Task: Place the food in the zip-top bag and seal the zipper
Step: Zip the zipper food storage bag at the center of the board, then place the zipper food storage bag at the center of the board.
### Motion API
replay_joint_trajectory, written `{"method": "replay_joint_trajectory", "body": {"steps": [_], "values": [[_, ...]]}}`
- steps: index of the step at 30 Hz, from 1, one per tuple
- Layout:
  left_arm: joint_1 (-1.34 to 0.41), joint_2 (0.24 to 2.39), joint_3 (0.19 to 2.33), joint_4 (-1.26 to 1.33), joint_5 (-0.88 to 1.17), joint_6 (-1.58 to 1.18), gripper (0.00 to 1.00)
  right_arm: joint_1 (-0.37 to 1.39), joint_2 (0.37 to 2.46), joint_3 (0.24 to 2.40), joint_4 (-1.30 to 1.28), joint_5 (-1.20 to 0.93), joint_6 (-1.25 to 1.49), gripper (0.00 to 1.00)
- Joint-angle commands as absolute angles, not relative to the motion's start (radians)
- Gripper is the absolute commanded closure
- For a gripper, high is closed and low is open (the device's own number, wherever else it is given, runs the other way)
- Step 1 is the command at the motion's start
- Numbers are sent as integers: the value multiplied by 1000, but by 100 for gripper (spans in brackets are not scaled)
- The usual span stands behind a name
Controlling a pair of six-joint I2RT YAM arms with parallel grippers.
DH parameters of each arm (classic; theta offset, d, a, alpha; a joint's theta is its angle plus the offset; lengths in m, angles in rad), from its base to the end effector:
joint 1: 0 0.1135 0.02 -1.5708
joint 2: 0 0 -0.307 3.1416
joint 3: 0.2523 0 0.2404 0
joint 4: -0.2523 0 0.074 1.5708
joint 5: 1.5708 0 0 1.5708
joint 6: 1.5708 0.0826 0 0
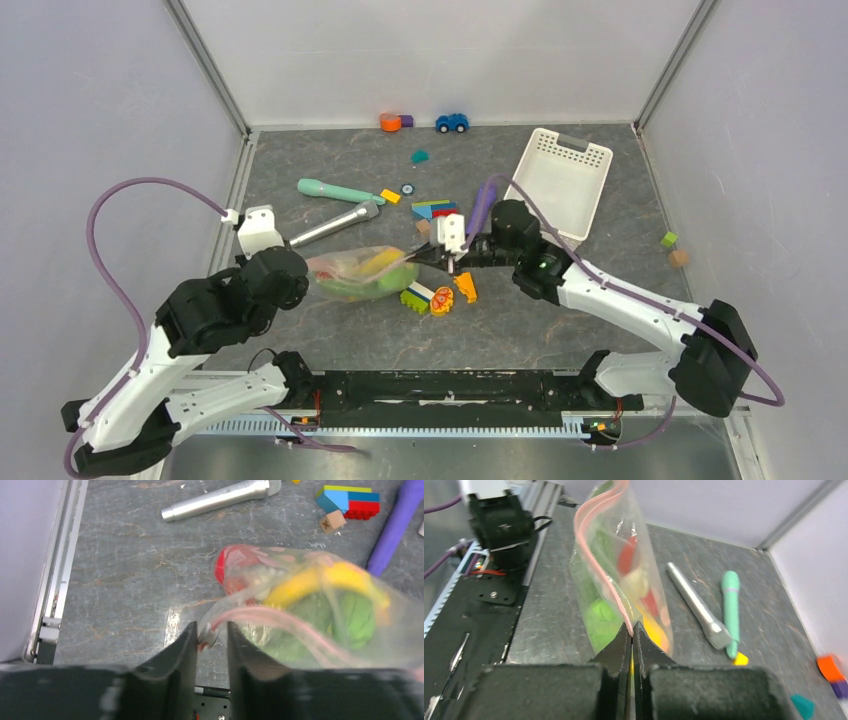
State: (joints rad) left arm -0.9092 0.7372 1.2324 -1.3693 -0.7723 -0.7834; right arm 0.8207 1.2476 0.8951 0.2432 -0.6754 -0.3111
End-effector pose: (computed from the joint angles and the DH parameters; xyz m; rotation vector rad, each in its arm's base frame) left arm 0.0789 -0.0076 0.3812 -0.1799 2.1449 -0.0053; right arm 0.1663 0.2542 0.3655 -1.3351 1.1245 0.9420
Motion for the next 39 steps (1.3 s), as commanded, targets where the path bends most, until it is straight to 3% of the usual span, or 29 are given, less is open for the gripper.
{"method": "replay_joint_trajectory", "body": {"steps": [1,2,3,4,12,18,31,35,39], "values": [[-907,769,1281,-1432,-888,-934,54,919,1304,938,239,-710,-447,100],[-906,767,1290,-1437,-890,-943,37,943,1319,952,210,-700,-476,100],[-907,765,1302,-1436,-884,-946,7,959,1332,961,190,-690,-504,100],[-906,760,1311,-1430,-874,-938,1,976,1345,967,178,-686,-516,100],[-907,671,1361,-1392,-852,-903,0,1070,1480,1007,181,-713,-554,100],[-906,620,1309,-1343,-837,-893,0,1178,1566,943,314,-463,-629,100],[-905,589,1260,-1328,-823,-898,0,1184,1750,969,473,-10,-617,100],[-907,591,1255,-1326,-824,-896,0,1184,1759,976,476,-25,-598,100],[-907,589,1253,-1309,-822,-889,0,1183,1723,973,446,-152,-581,86]]}}
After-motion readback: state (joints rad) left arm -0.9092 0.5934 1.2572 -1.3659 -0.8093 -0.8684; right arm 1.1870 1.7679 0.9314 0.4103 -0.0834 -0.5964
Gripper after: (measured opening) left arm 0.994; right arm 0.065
